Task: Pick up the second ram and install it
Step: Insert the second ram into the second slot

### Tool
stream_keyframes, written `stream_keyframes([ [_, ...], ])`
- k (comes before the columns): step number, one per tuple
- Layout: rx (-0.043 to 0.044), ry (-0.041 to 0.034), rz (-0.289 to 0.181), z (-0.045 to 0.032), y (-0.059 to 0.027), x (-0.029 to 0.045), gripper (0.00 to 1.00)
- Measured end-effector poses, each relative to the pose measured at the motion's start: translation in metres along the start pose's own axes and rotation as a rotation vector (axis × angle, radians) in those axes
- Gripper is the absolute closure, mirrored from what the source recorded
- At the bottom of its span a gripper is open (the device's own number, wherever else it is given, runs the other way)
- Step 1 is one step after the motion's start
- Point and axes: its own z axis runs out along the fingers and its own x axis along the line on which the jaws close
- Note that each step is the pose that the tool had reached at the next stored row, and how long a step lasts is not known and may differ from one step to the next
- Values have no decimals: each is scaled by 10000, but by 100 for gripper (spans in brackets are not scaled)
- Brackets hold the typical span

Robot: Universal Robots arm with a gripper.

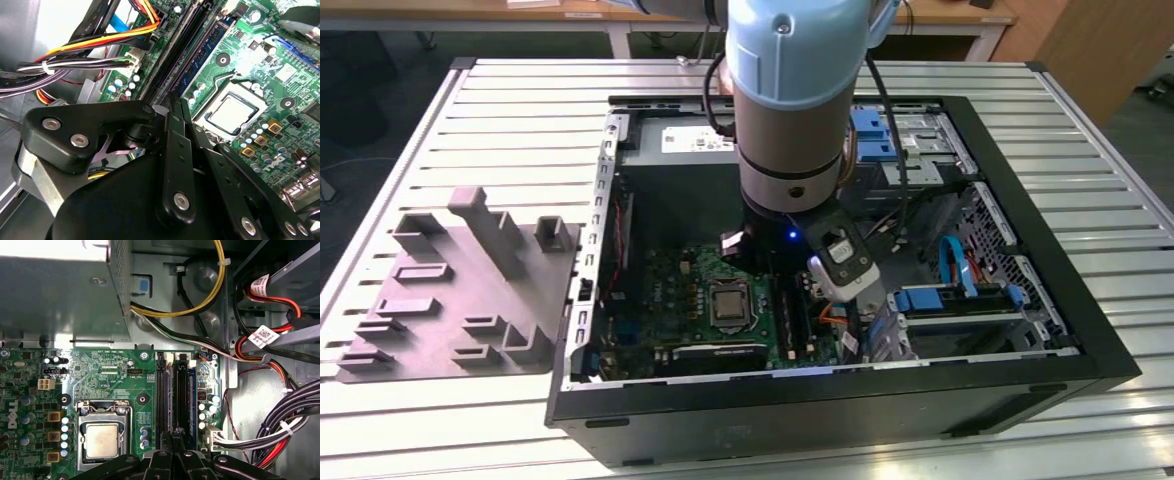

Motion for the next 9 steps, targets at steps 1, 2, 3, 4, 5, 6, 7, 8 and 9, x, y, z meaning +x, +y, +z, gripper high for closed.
stream_keyframes([
  [1,1,-1,12,0,0,0,89],
  [2,3,-2,26,0,0,0,89],
  [3,5,-4,46,0,0,0,89],
  [4,7,-5,69,0,0,0,89],
  [5,9,-8,92,0,0,0,89],
  [6,11,-9,111,0,0,0,89],
  [7,13,-11,132,1,0,0,89],
  [8,15,-12,156,1,0,0,89],
  [9,18,-15,185,1,0,0,89],
])
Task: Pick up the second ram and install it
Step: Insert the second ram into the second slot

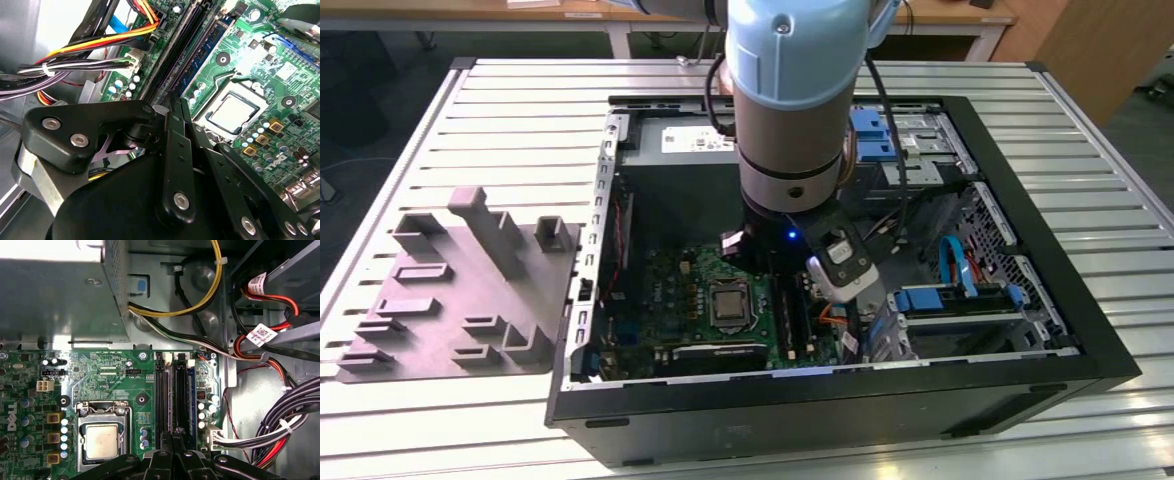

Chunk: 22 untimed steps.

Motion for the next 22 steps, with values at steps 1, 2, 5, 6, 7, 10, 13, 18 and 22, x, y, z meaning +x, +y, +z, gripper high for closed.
stream_keyframes([
  [1,3,-2,29,0,0,0,89],
  [2,4,-4,54,0,0,0,89],
  [5,8,-5,69,2,0,0,89],
  [6,5,-6,70,9,0,1,89],
  [7,6,-6,71,12,-1,3,89],
  [10,6,-6,56,12,-1,7,89],
  [13,-5,-5,9,13,-1,8,89],
  [18,-15,1,-86,13,-1,9,89],
  [22,-17,1,-88,20,-2,10,89],
])
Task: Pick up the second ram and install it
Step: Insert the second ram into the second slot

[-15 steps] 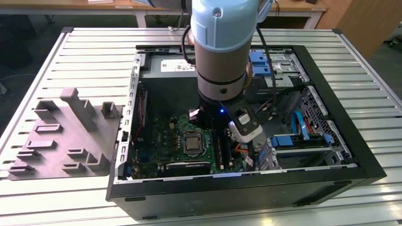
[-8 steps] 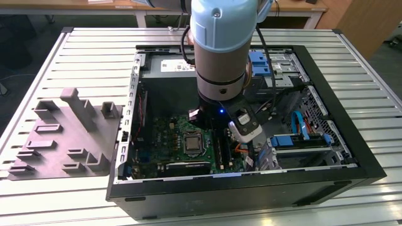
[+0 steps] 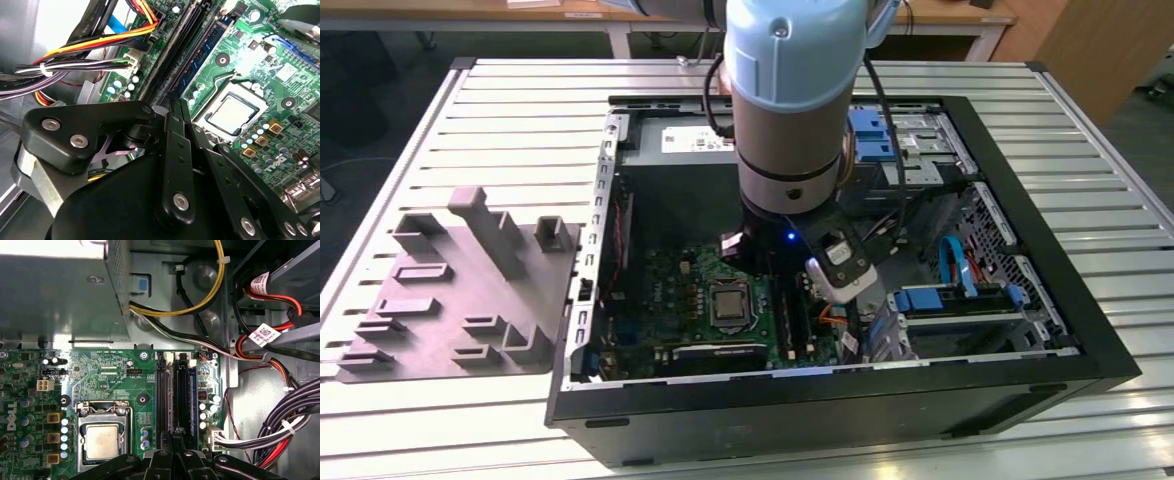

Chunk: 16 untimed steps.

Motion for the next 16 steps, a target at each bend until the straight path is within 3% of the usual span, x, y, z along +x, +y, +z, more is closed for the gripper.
stream_keyframes([
  [16,2,1,0,26,-2,2,89],
])
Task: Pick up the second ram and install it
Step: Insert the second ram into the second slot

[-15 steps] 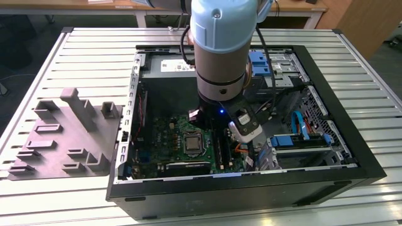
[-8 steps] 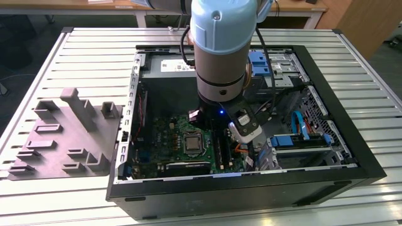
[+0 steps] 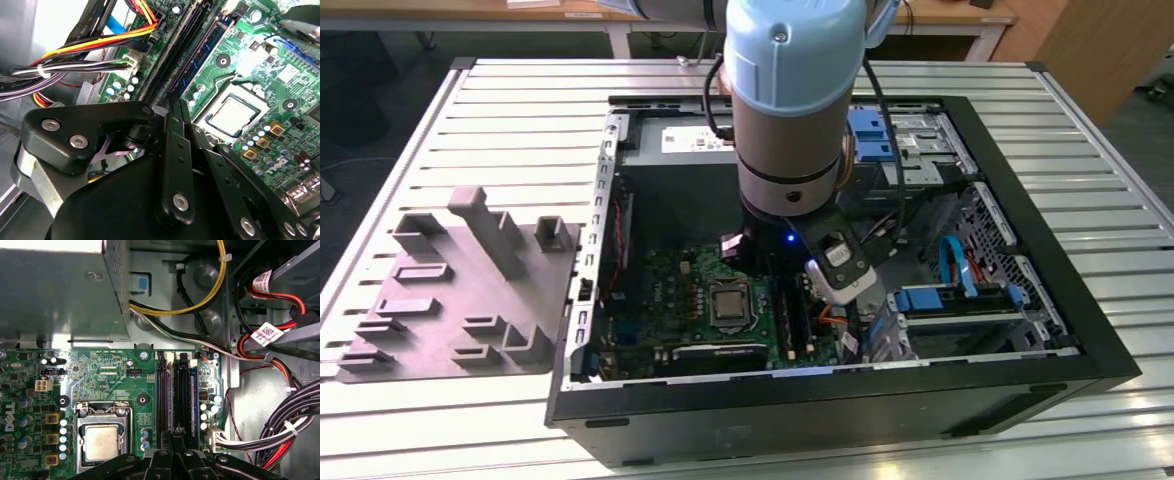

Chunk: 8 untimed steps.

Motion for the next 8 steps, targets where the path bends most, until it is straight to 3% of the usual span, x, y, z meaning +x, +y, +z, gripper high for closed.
stream_keyframes([
  [8,0,0,0,8,-1,1,89],
])
